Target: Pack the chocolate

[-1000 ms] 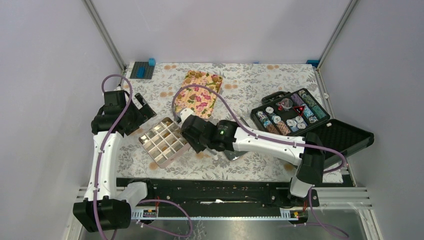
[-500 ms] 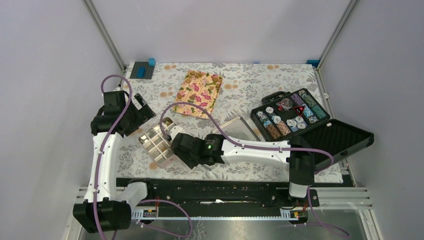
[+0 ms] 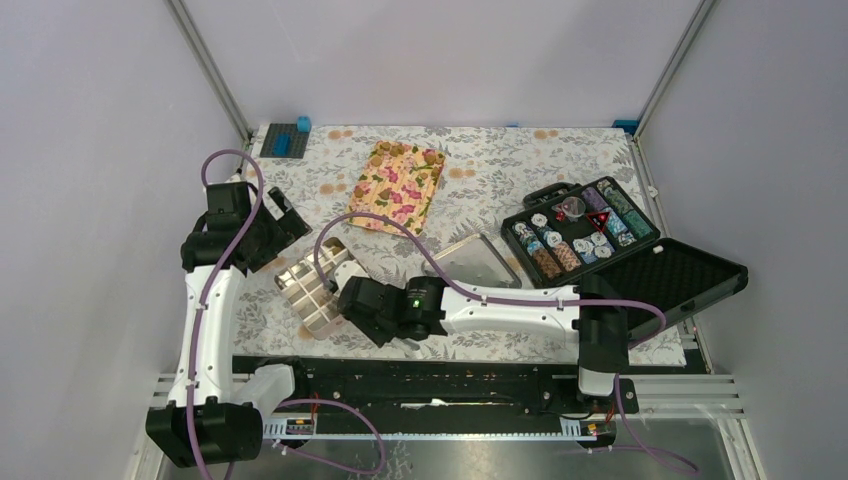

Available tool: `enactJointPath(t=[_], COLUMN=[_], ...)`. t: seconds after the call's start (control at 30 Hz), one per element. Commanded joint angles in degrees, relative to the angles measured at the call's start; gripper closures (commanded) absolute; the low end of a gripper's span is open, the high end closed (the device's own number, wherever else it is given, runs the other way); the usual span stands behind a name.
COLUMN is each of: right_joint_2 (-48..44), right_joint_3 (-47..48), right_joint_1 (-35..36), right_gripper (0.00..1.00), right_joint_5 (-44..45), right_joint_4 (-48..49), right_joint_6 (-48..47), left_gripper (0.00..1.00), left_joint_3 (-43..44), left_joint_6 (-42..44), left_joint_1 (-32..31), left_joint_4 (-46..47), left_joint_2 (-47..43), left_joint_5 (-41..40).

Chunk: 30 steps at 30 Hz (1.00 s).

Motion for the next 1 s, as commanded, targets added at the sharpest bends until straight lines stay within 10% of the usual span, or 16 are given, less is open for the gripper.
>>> enactJointPath(t=[0.0,0.43,0.67,0.97], right_joint_2=[-1.3,0.03,-4.08,-11.14], right_joint_3=[2.24,4.5,2.71,-4.43], right_joint_1=[1.52,1.56,1.65,-0.86], right_gripper=[0.79,0.64,0.85,0.86], right_joint_5=[-0.04,3.13,6.67,20.15], right_joint_4=[1.19,0.83,2.06,2.99], right_joint_6=[1.33,0.42,0.65,-0.23], left_gripper=[0.01,0.01,0.01,0.01], left_joint_3=[1.24,1.78,1.97,1.26], left_joint_6=[-0.18,-0.09,-0.18,-0.88], left_joint_1=[0.35,0.36,0.35,0.35], left_joint_4=[1.29,0.59,0.61,1.01], left_joint_2=[-1.83,-2.38,-2.38,-1.88], left_joint_5=[0.17,0.33,0.27,0.65])
